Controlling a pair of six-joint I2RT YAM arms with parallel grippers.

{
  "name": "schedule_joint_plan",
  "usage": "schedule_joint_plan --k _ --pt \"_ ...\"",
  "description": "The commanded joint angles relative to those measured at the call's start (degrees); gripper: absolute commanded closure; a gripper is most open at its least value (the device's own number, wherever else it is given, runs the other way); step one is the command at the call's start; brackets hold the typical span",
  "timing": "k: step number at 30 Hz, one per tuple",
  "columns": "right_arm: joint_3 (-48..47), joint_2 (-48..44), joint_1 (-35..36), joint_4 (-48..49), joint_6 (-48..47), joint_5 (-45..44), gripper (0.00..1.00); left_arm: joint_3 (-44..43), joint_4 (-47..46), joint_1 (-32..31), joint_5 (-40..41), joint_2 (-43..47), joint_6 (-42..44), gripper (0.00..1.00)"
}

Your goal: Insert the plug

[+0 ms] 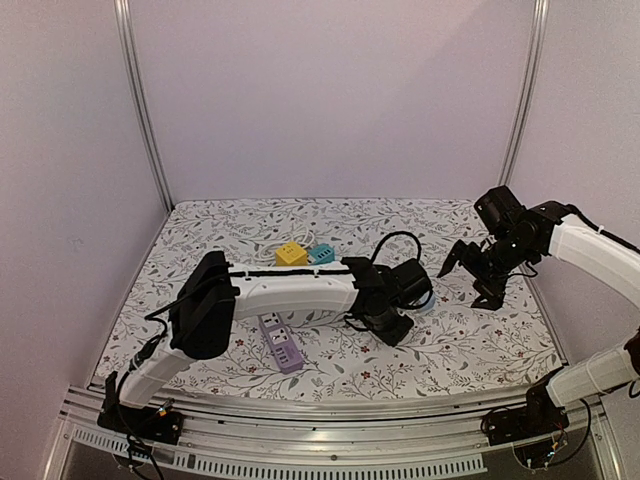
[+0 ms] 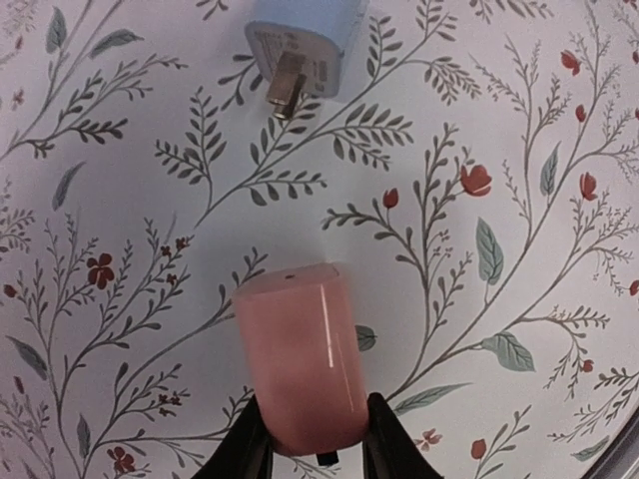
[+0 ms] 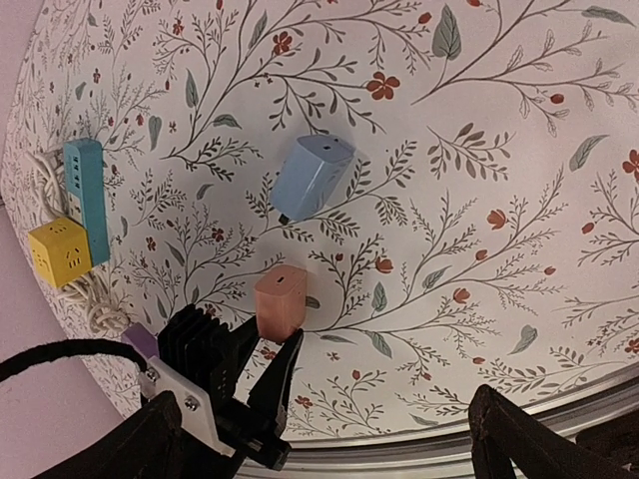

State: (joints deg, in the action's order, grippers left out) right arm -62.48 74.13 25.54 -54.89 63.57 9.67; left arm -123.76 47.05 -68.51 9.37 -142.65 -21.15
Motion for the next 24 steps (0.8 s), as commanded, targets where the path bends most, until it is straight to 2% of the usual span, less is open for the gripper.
schedule_joint_plan --k 1,4,10,13,18,22,24 --pt "-1.4 0.8 -0.1 -1.1 -0.9 0.2 0.01 -1.8 0.2 -0.7 0.7 -1.7 0.4 0.73" --pt "-1.4 1.0 0.0 -1.2 -0.9 0.2 0.01 -2.5 0.3 -0.6 0.9 -1.8 1.0 0.77" --pt "-1.7 1.4 -0.1 -1.5 -1.3 0.0 0.01 -1.6 -0.7 -0.6 0.3 -0.3 3.1 0.97" --pt "-2.1 1.5 -0.1 -1.8 -1.9 -0.8 0.01 1.1 -2.6 -0.3 -2.7 2.8 4.1 0.97" --pt "-2.3 0.2 0.0 1.5 -6.9 -1.4 0.01 9.2 -7.4 3.1 -17.3 10.1 4.0 0.96" --pt "-3.3 -1.6 -0.1 7.0 -15.9 3.1 0.01 13.5 -8.2 7.8 -31.0 13.8 2.4 0.96" --pt "-4.3 -1.6 -0.1 8.6 -18.1 5.8 0.01 15.5 -8.0 10.0 -35.0 15.7 1.7 0.96"
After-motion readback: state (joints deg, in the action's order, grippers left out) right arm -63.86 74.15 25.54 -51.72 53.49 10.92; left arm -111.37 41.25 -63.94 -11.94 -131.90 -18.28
